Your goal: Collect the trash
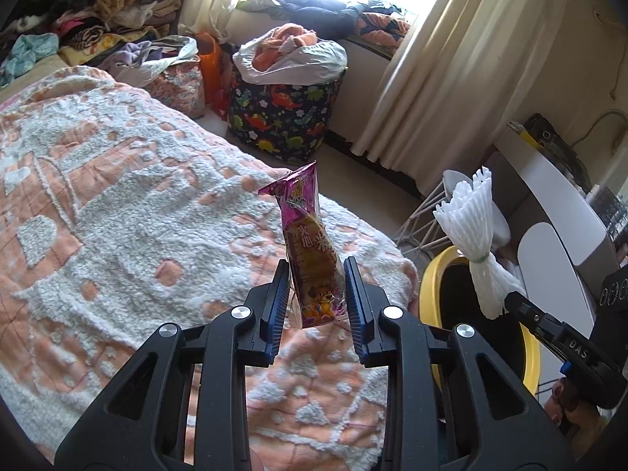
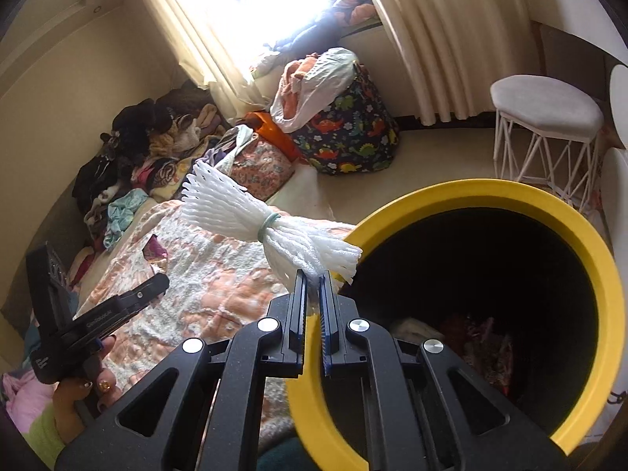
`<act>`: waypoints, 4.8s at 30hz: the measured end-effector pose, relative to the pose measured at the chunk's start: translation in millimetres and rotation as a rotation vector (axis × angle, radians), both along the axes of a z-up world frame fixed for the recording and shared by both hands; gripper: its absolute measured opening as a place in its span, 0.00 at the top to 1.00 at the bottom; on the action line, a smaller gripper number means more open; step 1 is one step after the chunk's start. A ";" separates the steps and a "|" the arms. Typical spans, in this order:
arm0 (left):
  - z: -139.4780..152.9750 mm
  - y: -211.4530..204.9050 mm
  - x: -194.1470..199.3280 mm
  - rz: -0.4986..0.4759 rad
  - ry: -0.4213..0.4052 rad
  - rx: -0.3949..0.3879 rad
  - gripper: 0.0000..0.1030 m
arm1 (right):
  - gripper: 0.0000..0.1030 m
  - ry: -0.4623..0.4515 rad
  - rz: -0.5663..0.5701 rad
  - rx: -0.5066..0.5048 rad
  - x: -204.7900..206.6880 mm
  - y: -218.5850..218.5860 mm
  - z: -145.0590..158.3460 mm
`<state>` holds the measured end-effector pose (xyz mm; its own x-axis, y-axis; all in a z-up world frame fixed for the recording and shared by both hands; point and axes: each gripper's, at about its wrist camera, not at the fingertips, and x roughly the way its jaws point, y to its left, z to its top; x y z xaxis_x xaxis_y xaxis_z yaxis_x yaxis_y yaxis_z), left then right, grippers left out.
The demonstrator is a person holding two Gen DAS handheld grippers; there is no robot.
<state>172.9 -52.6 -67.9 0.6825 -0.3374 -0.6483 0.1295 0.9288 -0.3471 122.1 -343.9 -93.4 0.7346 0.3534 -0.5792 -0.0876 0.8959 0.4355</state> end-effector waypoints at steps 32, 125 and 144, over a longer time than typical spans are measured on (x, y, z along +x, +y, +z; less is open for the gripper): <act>-19.9 -155.6 -25.5 -0.383 0.018 0.112 0.78 | 0.71 0.165 -0.224 -0.015 -47.8 -88.0 -3.0; 42.8 -8.4 -164.6 0.089 -0.385 0.276 0.11 | 0.06 -0.542 -0.269 -0.341 -171.8 40.3 44.2; 39.1 -8.7 -164.4 0.086 -0.374 0.263 0.11 | 0.06 -0.531 -0.302 -0.327 -171.8 33.9 42.3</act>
